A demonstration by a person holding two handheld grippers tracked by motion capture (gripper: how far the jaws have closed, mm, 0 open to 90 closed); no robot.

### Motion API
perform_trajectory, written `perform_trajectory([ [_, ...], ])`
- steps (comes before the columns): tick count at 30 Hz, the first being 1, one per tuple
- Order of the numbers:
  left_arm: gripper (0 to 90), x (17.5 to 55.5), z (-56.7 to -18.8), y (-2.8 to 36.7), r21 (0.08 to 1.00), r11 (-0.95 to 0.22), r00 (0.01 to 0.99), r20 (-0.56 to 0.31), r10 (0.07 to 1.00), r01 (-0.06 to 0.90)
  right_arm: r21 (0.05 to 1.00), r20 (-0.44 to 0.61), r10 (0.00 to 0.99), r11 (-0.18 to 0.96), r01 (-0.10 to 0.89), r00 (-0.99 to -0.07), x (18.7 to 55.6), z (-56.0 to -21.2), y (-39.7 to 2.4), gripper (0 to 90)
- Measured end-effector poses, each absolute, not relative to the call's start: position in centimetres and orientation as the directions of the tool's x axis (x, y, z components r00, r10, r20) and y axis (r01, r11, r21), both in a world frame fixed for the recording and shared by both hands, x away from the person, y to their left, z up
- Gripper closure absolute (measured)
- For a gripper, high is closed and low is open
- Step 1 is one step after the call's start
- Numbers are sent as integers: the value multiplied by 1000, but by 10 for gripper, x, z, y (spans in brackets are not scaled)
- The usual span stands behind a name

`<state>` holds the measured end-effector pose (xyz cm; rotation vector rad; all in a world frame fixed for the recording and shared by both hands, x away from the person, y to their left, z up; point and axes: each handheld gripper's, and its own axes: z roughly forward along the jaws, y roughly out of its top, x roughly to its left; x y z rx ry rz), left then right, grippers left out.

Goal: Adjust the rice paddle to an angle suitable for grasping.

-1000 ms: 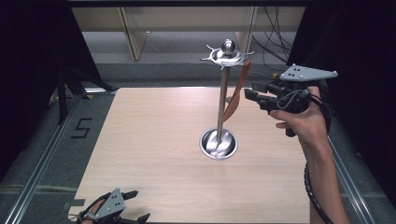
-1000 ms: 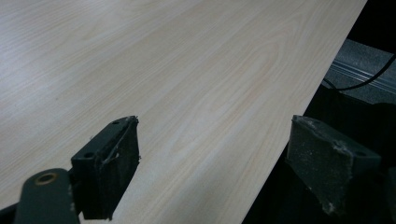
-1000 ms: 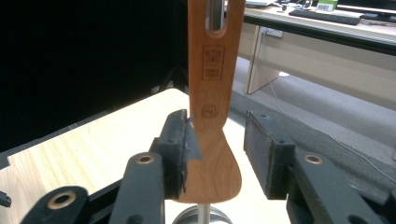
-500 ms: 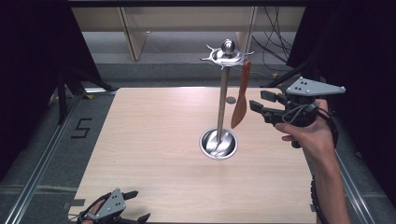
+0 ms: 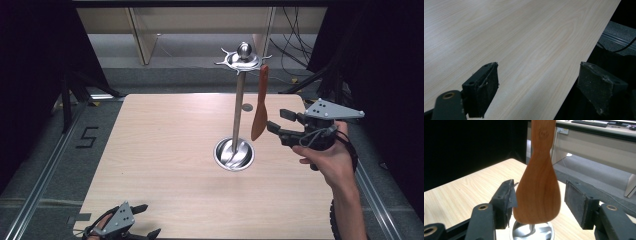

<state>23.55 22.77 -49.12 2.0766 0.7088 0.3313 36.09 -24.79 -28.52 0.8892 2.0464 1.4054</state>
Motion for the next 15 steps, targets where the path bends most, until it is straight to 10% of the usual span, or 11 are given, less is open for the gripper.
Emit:
perform_trajectory([
  [15,163,235,-490,228,814,-437,794,-47,606,382,934,15,745,227,274,-667,355,-318,-254,420],
])
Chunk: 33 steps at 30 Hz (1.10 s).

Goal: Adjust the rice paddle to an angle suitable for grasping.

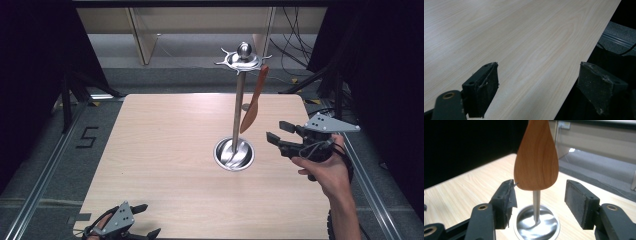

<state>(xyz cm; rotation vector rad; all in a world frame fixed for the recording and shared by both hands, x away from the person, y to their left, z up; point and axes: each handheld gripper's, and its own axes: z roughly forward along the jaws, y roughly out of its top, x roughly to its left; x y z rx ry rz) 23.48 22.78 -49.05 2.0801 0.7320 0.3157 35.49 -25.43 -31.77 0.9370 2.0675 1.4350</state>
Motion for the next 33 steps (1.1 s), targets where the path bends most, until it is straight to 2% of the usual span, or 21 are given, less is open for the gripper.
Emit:
perform_trajectory([
  [3,163,235,-490,229,810,-453,796,-28,605,372,936,36,752,206,287,-659,354,-321,-255,419],
  [6,163,235,-491,228,820,-427,791,-49,610,381,931,11,753,233,282,-658,354,-325,-260,418],
  [7,163,235,-490,228,817,-432,792,-48,609,381,929,31,755,219,298,-655,353,-327,-260,418],
  [8,164,235,-490,228,817,-437,791,-38,610,376,932,4,758,234,277,-652,354,-330,-264,417],
  [9,163,236,-489,229,815,-445,794,-31,608,372,921,50,760,216,324,-649,351,-331,-264,417],
  [15,163,237,-489,228,810,-453,798,-31,603,373,924,46,762,213,318,-646,353,-340,-268,408],
  [17,163,236,-490,225,823,-421,790,-55,611,382,914,59,761,220,342,-647,353,-347,-268,400],
  [21,163,237,-489,227,809,-451,796,-34,604,376,907,41,755,247,342,-654,356,-357,-269,395],
  [26,163,236,-492,226,826,-409,785,-64,616,388,890,53,757,260,375,-651,357,-370,-268,390],
  [30,163,234,-490,229,814,-436,786,-41,617,384,874,84,759,255,414,-645,354,-373,-268,386],
  [33,163,233,-490,228,823,-415,785,-58,617,387,867,85,750,269,419,-656,353,-378,-269,386],
])
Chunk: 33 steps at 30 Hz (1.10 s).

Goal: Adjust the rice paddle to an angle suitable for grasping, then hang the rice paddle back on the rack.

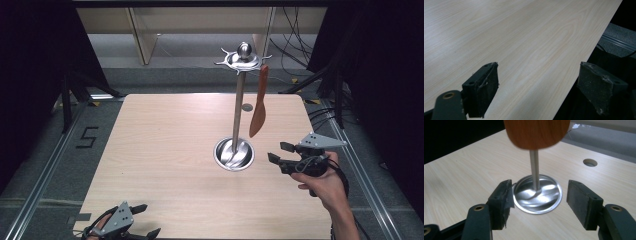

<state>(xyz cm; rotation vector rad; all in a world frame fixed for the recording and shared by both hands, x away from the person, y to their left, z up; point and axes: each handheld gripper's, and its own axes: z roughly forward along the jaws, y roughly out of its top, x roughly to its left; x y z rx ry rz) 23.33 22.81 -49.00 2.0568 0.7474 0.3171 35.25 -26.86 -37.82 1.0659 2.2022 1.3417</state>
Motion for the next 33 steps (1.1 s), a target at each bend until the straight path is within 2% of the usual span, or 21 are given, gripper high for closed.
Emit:
perform_trajectory([
  [1,164,234,-489,229,812,-438,792,-46,609,385,874,41,751,292,388,-659,354,-381,-270,386],
  [5,163,233,-490,227,822,-419,787,-56,614,385,863,74,758,276,422,-647,353,-387,-272,385],
  [8,163,234,-491,226,825,-410,782,-62,620,390,862,43,757,302,408,-652,355,-389,-274,384],
  [9,163,235,-490,228,814,-445,791,-31,610,375,852,48,756,311,421,-653,354,-392,-274,383],
  [13,163,235,-490,228,823,-442,801,-26,598,357,845,49,759,315,432,-649,353,-395,-275,383],
  [16,163,234,-490,227,822,-437,797,-34,603,366,833,85,766,296,467,-637,350,-398,-274,382],
  [22,163,233,-490,227,821,-428,793,-47,608,377,827,51,764,328,456,-643,350,-407,-277,379],
  [27,164,233,-490,227,822,-428,793,-46,607,376,809,95,774,306,501,-626,345,-412,-276,374],
  [33,163,232,-491,227,817,-435,795,-46,605,379,814,58,767,334,475,-639,345,-419,-277,370],
])
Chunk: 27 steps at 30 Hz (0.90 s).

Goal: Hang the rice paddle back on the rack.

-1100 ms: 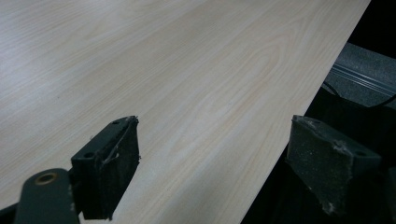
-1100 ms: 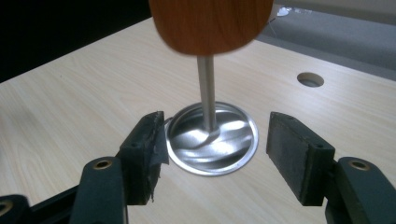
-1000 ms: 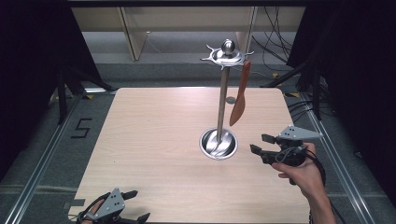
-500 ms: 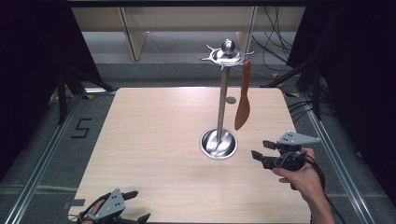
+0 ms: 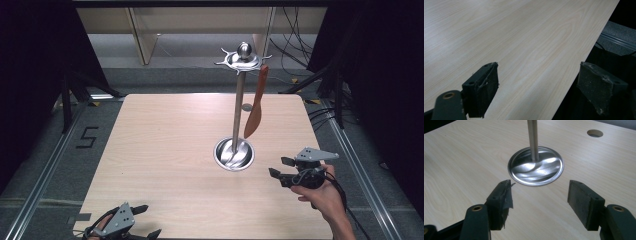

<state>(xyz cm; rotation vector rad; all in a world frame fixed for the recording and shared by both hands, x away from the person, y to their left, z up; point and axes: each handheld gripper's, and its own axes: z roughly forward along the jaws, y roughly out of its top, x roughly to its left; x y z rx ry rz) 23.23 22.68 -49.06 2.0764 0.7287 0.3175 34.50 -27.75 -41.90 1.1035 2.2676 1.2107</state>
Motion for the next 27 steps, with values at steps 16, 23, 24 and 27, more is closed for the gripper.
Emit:
perform_trajectory([
  [16,164,232,-490,228,814,-437,795,-49,605,382,798,72,773,334,501,-630,334,-434,-280,353],
  [23,163,233,-490,229,811,-455,798,-23,603,368,778,112,786,312,546,-608,328,-445,-278,344],
  [24,163,233,-490,229,811,-456,798,-23,602,367,777,97,776,332,535,-623,328,-446,-279,343],
  [27,163,232,-490,229,810,-455,798,-24,602,368,771,102,781,329,545,-616,327,-451,-278,342],
])
